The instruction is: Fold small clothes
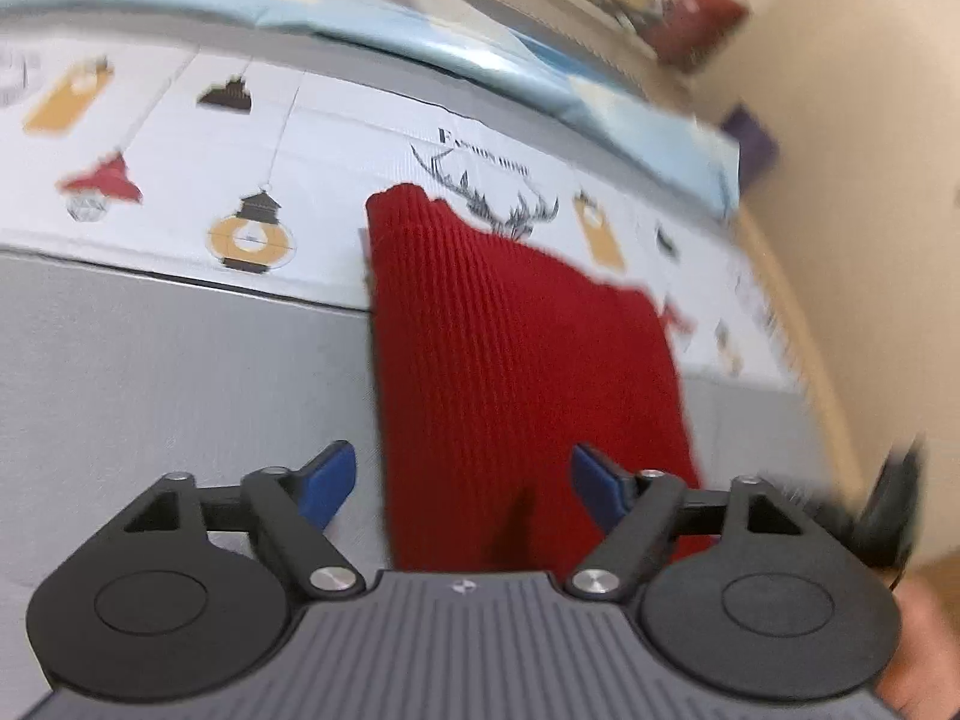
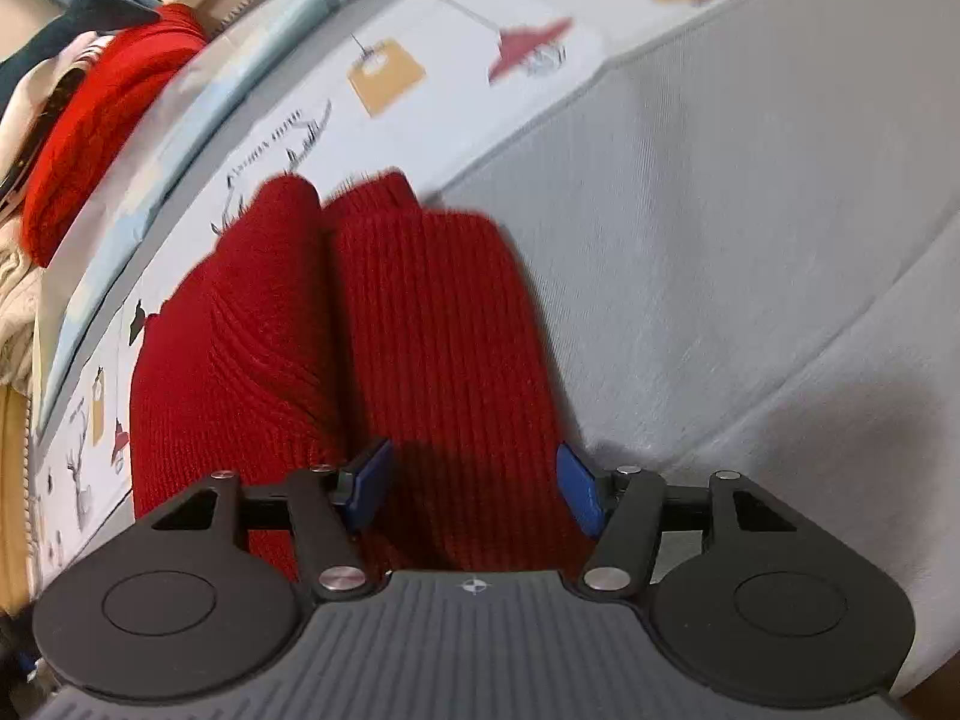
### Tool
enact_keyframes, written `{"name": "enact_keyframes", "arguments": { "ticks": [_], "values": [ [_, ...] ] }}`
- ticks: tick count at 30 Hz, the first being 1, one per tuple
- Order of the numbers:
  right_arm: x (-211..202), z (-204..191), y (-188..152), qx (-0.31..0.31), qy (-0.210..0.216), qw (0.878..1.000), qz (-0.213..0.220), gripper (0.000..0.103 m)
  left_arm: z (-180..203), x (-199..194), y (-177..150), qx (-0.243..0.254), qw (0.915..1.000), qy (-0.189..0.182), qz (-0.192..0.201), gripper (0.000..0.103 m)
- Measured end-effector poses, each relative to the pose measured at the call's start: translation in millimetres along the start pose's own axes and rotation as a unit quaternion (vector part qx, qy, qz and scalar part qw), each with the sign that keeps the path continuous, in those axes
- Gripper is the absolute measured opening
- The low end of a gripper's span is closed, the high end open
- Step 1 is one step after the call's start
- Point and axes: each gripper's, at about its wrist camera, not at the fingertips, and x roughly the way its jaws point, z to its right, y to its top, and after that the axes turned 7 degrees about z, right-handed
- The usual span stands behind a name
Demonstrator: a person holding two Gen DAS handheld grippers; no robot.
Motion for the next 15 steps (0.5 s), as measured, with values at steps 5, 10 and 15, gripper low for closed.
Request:
{"name": "enact_keyframes", "arguments": {
  "ticks": [5,10,15],
  "values": [
    [7.6,-6.2,-1.3,0.002,-0.008,1.0,0.005,0.071,-24.7,53.1,8.6,-0.11,0.9931,-0.004,-0.04,0.085],
    [10.7,-14.3,-3.6,-0.01,-0.013,1.0,0.015,0.067,-36.0,80.5,-8.2,-0.177,0.9832,-0.033,-0.031,0.09],
    [10.0,-29.4,-4.8,-0.045,-0.004,0.998,0.045,0.037,-32.0,85.8,-3.5,-0.17,0.9843,-0.034,-0.033,0.078]
  ]
}}
